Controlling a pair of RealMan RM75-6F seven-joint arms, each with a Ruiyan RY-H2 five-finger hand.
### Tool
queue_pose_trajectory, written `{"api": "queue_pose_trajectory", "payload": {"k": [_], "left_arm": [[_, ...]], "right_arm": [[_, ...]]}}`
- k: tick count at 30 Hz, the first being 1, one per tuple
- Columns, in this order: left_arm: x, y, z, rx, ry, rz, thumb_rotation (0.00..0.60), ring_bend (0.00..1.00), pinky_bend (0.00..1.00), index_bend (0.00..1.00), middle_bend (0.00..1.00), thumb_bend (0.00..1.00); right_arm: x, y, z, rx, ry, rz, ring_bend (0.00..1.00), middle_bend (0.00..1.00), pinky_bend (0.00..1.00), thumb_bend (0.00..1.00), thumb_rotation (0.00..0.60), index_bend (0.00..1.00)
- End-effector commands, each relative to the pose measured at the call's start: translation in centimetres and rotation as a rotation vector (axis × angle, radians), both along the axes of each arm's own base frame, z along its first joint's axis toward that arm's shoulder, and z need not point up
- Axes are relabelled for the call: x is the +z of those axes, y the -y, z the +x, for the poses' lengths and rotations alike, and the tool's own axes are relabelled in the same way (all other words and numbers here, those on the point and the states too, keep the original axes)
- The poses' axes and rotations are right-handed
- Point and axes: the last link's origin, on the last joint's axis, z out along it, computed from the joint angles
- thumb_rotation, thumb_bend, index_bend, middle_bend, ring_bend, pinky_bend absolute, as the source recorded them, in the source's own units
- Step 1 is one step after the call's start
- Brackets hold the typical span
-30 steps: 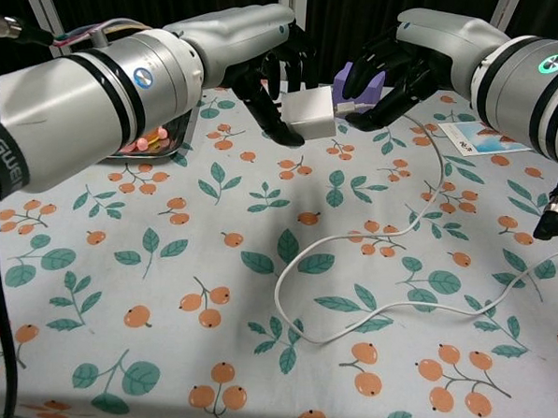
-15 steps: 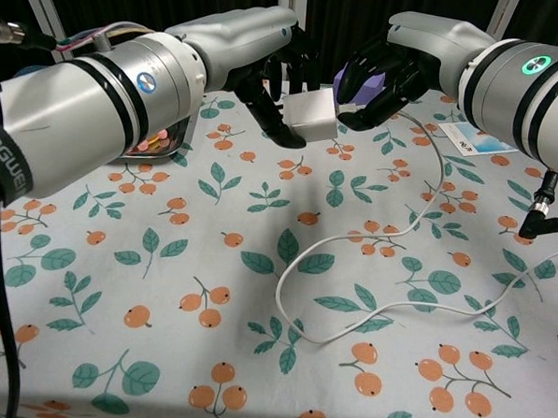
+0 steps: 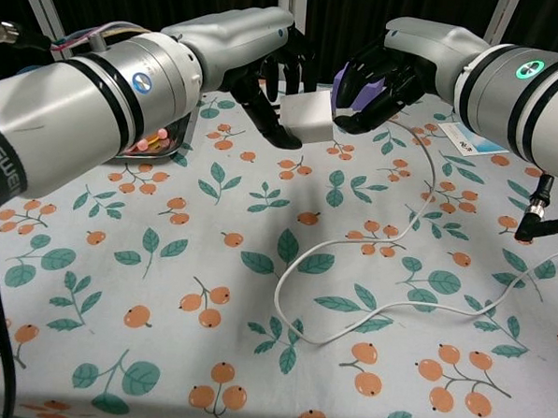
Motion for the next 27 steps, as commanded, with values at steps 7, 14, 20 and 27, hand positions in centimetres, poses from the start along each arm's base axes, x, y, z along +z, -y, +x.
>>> {"api": "queue_pose_trajectory", "payload": {"k": [7, 14, 20, 27], "left_arm": [[0.4, -0.4, -1.6, 0.019, -0.026, 0.018, 0.600, 0.42, 0.26, 0.58, 0.56, 0.33], [-0.8, -1.3, -6.6, 0.102, -0.144, 0.015, 0.600, 0.42, 0.25, 0.58, 0.56, 0.33], [-2.9, -1.7, -9.9, 0.152, -0.253, -0.005, 0.600, 0.41, 0.24, 0.58, 0.54, 0.33], [-3.6, -1.5, -10.4, 0.164, -0.261, -0.042, 0.600, 0.16, 0.18, 0.24, 0.24, 0.24]], "right_arm": [[1.1, 0.0, -1.3, -0.012, -0.025, -0.013, 0.13, 0.34, 0.15, 0.27, 0.600, 0.66], [3.1, 0.7, -4.6, -0.066, -0.083, -0.032, 0.13, 0.34, 0.15, 0.27, 0.600, 0.66], [3.6, 1.4, -7.2, -0.131, -0.110, -0.021, 0.13, 0.34, 0.15, 0.27, 0.600, 0.66], [2.0, 2.9, -8.6, -0.172, -0.187, 0.015, 0.13, 0.32, 0.15, 0.27, 0.600, 0.65]]}}
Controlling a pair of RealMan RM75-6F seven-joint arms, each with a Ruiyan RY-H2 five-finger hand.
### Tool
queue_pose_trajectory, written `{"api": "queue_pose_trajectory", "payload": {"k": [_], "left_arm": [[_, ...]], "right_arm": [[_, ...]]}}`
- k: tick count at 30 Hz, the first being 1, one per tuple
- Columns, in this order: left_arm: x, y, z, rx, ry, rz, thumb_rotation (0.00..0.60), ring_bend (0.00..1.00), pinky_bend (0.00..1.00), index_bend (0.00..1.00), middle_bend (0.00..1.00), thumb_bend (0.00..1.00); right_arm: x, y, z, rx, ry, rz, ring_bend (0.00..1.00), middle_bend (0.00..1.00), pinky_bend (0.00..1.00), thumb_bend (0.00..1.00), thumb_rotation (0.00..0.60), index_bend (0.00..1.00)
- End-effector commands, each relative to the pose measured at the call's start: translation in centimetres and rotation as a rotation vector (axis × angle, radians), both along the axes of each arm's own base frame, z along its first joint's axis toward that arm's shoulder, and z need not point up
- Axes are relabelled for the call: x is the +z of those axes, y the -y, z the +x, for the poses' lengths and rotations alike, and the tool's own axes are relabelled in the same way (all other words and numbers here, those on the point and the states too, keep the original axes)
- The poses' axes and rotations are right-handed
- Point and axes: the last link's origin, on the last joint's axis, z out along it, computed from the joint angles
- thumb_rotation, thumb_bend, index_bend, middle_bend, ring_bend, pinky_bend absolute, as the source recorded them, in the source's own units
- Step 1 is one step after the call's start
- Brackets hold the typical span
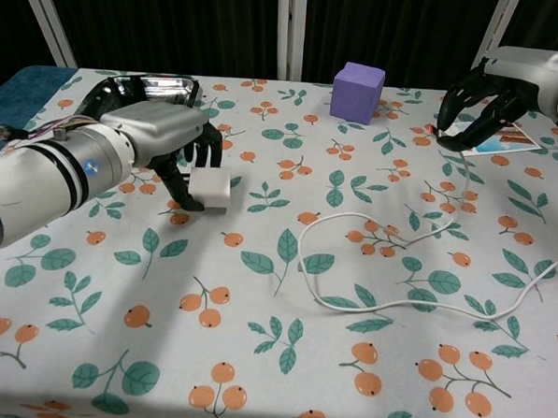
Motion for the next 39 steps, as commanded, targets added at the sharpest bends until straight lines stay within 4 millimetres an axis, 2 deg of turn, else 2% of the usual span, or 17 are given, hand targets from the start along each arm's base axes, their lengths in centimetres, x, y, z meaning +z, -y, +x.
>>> {"api": "queue_pose_trajectory", "payload": {"k": [1, 3, 6, 7, 8, 11, 17, 23, 27, 33, 39], "left_arm": [[0.2, 0.2, -0.1, 0.001, 0.016, 0.009, 0.600, 0.12, 0.16, 0.22, 0.21, 0.22], [0.6, 0.3, -0.2, 0.003, 0.041, 0.026, 0.600, 0.09, 0.13, 0.20, 0.19, 0.21], [2.0, 0.4, -0.9, 0.000, 0.079, 0.077, 0.600, 0.08, 0.11, 0.19, 0.19, 0.19], [2.6, 0.4, -1.2, -0.002, 0.088, 0.097, 0.600, 0.08, 0.11, 0.19, 0.19, 0.18], [3.3, 0.5, -1.5, -0.003, 0.097, 0.120, 0.600, 0.08, 0.11, 0.19, 0.19, 0.18], [6.1, 0.9, -3.4, 0.004, 0.116, 0.199, 0.600, 0.08, 0.10, 0.19, 0.19, 0.18], [12.5, 2.0, -8.5, 0.067, 0.120, 0.356, 0.600, 0.08, 0.09, 0.19, 0.19, 0.18], [18.1, 5.2, -13.4, 0.124, 0.063, 0.462, 0.600, 0.08, 0.09, 0.21, 0.20, 0.18], [21.0, 8.7, -16.1, 0.153, 0.018, 0.505, 0.600, 0.08, 0.07, 0.22, 0.20, 0.18], [22.8, 14.1, -17.1, 0.173, -0.011, 0.532, 0.600, 0.08, 0.05, 0.22, 0.20, 0.18], [22.8, 17.5, -17.1, 0.197, -0.017, 0.518, 0.600, 0.08, 0.05, 0.22, 0.20, 0.18]], "right_arm": [[-1.3, 0.7, -0.1, -0.011, -0.030, 0.036, 0.13, 0.31, 0.15, 0.27, 0.600, 0.64], [-2.1, 1.0, 0.0, -0.009, -0.047, 0.062, 0.12, 0.28, 0.14, 0.27, 0.600, 0.55], [-2.8, 1.1, 0.0, 0.009, -0.054, 0.088, 0.03, 0.10, 0.07, 0.23, 0.600, 0.11], [-2.8, 1.1, 0.0, 0.013, -0.051, 0.090, 0.01, 0.05, 0.04, 0.19, 0.600, 0.02], [-2.6, 1.2, -0.1, 0.016, -0.043, 0.088, 0.00, 0.01, 0.02, 0.15, 0.600, 0.00], [-1.0, 1.1, -0.5, 0.031, -0.014, 0.047, 0.00, 0.00, 0.00, 0.09, 0.600, 0.00], [3.9, -0.2, -3.0, 0.058, -0.005, -0.060, 0.00, 0.00, 0.00, 0.08, 0.600, 0.00], [8.8, -4.1, -6.8, 0.153, -0.085, -0.133, 0.00, 0.00, 0.00, 0.12, 0.600, 0.00], [11.2, -8.0, -9.4, 0.185, -0.138, -0.214, 0.00, 0.00, 0.00, 0.12, 0.600, 0.00], [12.4, -13.2, -11.7, 0.191, -0.183, -0.239, 0.00, 0.00, 0.00, 0.13, 0.600, 0.00], [12.9, -15.9, -12.8, 0.174, -0.194, -0.308, 0.00, 0.00, 0.00, 0.14, 0.600, 0.00]]}}
